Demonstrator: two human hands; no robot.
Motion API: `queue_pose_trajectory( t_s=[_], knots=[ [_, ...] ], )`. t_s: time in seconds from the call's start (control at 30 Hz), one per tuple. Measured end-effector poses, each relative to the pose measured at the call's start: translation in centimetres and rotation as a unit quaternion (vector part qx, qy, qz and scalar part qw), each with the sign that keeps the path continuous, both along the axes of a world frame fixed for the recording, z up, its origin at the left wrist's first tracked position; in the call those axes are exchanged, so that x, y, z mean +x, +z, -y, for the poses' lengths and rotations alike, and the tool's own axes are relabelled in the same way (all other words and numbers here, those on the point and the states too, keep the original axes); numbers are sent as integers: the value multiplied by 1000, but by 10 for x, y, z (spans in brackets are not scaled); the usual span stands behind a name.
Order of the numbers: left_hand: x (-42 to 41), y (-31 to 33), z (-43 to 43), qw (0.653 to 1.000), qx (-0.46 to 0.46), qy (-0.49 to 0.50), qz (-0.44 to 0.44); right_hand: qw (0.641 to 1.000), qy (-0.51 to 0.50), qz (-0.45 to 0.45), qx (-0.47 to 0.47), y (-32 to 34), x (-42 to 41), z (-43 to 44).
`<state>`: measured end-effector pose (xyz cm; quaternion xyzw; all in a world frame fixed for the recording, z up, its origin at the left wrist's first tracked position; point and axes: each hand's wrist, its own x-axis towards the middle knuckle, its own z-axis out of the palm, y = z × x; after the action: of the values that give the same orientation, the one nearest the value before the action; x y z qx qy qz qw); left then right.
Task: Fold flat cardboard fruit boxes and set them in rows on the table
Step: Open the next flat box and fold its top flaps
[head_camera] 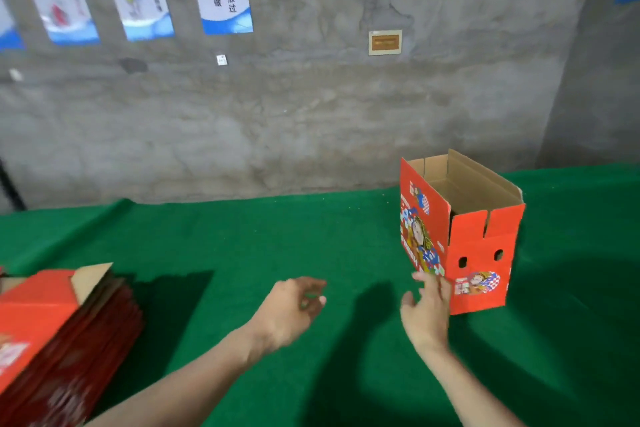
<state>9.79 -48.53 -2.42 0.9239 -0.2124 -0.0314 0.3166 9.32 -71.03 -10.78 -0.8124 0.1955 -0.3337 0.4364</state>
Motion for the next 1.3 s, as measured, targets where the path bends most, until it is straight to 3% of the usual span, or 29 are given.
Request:
queue_pose_trajectory(
  t_s=[0.1,0.23,0.33,0.43,0.57,0.67,0.73,0.83,0.9,0.97,1.17,1.3],
  knots=[
    [-16,-10,-91,992,87,67,67,985,137,-102,-22,-22,-32,-33],
    [-20,6,-236,948,105,272,124,952,220,-200,-76,-13,-54,-67],
    [-22,18,-335,897,112,410,120,940,246,-207,-114,9,-57,-108],
    [-32,16,-408,866,142,469,97,930,282,-196,-135,30,-60,-162],
    [-60,-14,-440,871,234,431,7,897,346,-224,-162,39,-70,-244],
    [-86,-30,-406,889,227,397,-8,880,375,-260,-131,38,-82,-303],
    [-100,-29,-373,913,199,355,-19,868,387,-304,-63,34,-93,-338],
    [-120,-21,-355,944,158,288,16,833,378,-367,169,30,-107,-374],
    [-129,-13,-370,940,167,291,54,824,321,-338,322,30,-109,-380],
    [-136,-4,-395,932,183,306,60,827,278,-291,393,35,-111,-378],
    [-147,11,-447,938,125,322,3,892,251,-130,352,79,-116,-350],
    [-145,23,-446,946,-38,321,32,904,292,-50,309,111,-144,-295]
  ],
)
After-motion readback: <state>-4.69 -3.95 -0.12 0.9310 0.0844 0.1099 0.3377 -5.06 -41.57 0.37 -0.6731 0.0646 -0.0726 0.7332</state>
